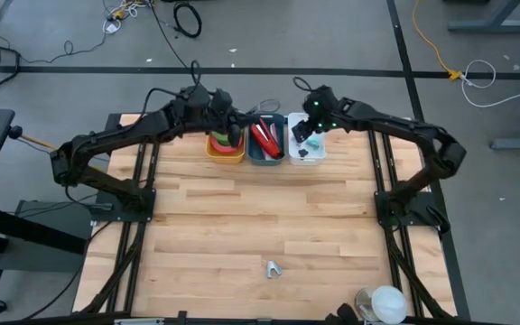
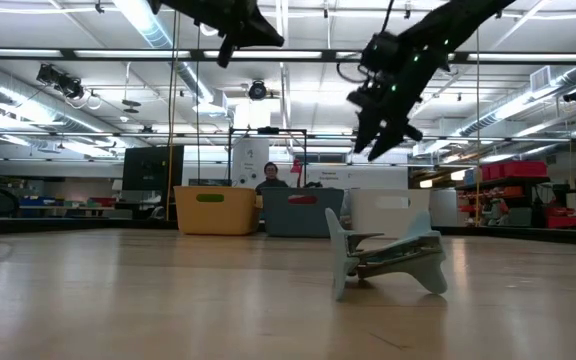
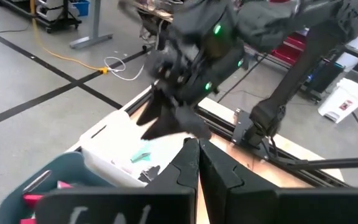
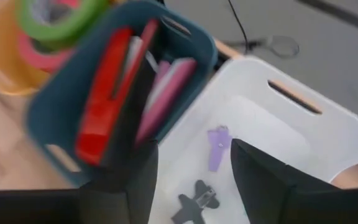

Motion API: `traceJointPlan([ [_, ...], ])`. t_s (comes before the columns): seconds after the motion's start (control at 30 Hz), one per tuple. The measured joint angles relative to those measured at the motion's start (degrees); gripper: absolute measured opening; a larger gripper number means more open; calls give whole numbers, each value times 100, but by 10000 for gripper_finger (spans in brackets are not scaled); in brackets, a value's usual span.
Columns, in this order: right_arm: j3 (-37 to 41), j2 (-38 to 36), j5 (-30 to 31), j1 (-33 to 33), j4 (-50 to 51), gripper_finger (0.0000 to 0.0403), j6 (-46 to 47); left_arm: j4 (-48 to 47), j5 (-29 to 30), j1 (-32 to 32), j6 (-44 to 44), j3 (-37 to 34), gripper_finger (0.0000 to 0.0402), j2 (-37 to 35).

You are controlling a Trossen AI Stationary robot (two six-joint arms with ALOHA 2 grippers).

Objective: Pick and place Stapler, Stapler remover, tape
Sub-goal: Put the light blue staple remover into the white bin

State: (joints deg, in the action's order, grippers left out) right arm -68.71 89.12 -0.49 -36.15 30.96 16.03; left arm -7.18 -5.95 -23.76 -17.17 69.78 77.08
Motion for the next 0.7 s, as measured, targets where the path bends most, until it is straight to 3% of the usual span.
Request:
traceJointPlan([
  [0.37,0,-1449,-2,642,478,170,-450,4,-36,610,303,0,11,0],
  [0.7,0,-2191,-2,1437,780,164,-727,7,-33,1357,663,0,10,0],
])
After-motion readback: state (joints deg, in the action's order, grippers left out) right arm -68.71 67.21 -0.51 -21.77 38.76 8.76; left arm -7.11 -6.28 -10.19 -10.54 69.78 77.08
